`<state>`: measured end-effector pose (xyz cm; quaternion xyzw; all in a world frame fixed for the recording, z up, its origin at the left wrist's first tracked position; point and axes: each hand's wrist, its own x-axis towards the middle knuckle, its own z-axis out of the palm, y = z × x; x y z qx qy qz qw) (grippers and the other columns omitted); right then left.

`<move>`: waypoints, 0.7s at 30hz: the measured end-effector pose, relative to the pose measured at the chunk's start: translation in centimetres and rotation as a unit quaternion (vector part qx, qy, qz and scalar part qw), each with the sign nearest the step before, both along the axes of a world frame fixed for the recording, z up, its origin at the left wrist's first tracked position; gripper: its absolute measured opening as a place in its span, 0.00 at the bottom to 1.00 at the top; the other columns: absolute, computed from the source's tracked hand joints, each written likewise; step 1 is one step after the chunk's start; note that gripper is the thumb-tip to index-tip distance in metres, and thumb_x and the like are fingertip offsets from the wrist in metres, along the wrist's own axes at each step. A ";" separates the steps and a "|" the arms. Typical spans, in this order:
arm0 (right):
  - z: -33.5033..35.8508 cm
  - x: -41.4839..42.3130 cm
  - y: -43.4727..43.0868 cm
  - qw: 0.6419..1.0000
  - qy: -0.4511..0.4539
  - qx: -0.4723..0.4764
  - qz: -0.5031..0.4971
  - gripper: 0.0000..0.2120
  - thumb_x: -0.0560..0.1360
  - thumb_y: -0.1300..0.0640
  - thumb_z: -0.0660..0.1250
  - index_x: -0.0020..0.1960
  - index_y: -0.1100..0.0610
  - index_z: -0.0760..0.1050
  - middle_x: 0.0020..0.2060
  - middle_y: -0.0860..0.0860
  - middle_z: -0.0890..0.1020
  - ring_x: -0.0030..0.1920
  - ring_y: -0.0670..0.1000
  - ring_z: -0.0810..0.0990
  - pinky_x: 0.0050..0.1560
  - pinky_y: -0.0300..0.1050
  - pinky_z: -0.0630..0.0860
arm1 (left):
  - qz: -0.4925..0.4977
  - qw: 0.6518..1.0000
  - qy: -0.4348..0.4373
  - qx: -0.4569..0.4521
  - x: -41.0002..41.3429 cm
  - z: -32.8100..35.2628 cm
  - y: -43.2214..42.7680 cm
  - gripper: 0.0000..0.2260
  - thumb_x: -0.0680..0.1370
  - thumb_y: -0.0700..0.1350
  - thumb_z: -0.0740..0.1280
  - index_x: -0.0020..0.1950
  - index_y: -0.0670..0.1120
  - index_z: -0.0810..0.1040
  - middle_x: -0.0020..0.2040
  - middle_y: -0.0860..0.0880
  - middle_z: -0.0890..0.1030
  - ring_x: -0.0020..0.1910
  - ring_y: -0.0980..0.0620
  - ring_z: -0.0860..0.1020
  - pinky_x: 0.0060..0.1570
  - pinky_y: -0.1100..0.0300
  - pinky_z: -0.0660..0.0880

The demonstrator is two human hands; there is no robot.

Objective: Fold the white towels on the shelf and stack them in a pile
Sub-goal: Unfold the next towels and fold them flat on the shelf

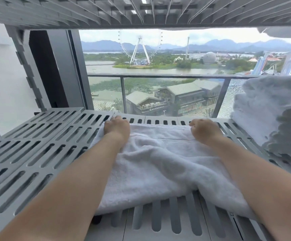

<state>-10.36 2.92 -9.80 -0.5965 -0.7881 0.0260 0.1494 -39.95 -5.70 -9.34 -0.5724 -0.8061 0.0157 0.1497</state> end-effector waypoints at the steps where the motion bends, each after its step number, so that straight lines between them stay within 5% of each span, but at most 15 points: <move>1: 0.2 0.1 0.4 1.000 -0.009 -0.001 0.001 0.20 0.77 0.60 0.56 0.65 0.51 0.76 0.63 0.54 0.79 0.64 0.57 0.74 0.66 0.53 0.69 | 0.001 0.999 -0.033 0.000 -0.2 0.4 0.4 0.15 0.79 0.39 0.58 0.63 0.48 0.77 0.62 0.44 0.73 0.61 0.42 0.74 0.60 0.48 0.73; 5: 0.5 -0.1 2.1 0.999 -0.021 -0.024 0.036 0.16 0.74 0.60 0.58 0.56 0.50 0.79 0.57 0.52 0.81 0.57 0.55 0.76 0.59 0.48 0.72 | 0.000 0.986 -0.166 0.010 -1.8 0.4 1.5 0.09 0.81 0.44 0.57 0.54 0.48 0.77 0.55 0.47 0.79 0.52 0.44 0.77 0.54 0.47 0.78; 8: -0.8 0.1 2.5 0.998 0.028 0.011 0.053 0.08 0.73 0.54 0.61 0.45 0.51 0.78 0.48 0.53 0.81 0.53 0.55 0.74 0.56 0.49 0.72 | -0.010 0.983 -0.140 0.122 -2.2 -1.9 1.0 0.08 0.83 0.45 0.54 0.52 0.47 0.73 0.45 0.46 0.81 0.41 0.44 0.78 0.39 0.52 0.76; 12: -1.4 0.6 2.8 0.985 0.104 0.097 0.098 0.03 0.72 0.56 0.66 0.45 0.54 0.76 0.45 0.52 0.78 0.51 0.55 0.74 0.53 0.48 0.71 | -0.028 0.972 -0.083 0.219 -2.5 -2.4 1.0 0.06 0.83 0.42 0.55 0.49 0.48 0.69 0.30 0.49 0.73 0.29 0.46 0.74 0.30 0.57 0.67; 17: -1.2 1.2 2.5 0.960 0.133 0.230 0.093 0.02 0.74 0.59 0.68 0.46 0.57 0.75 0.39 0.56 0.82 0.40 0.59 0.79 0.39 0.45 0.69 | -0.024 0.956 -0.032 0.291 -2.3 -2.2 0.8 0.05 0.84 0.42 0.59 0.49 0.46 0.72 0.28 0.48 0.74 0.25 0.47 0.73 0.28 0.59 0.66; 21: -1.4 1.0 2.1 0.942 0.069 0.322 0.057 0.04 0.73 0.61 0.70 0.43 0.57 0.75 0.34 0.56 0.82 0.39 0.60 0.80 0.42 0.46 0.67 | -0.025 0.976 -0.044 0.213 -2.4 -2.2 1.6 0.07 0.84 0.42 0.57 0.49 0.47 0.72 0.38 0.45 0.80 0.33 0.46 0.75 0.33 0.57 0.67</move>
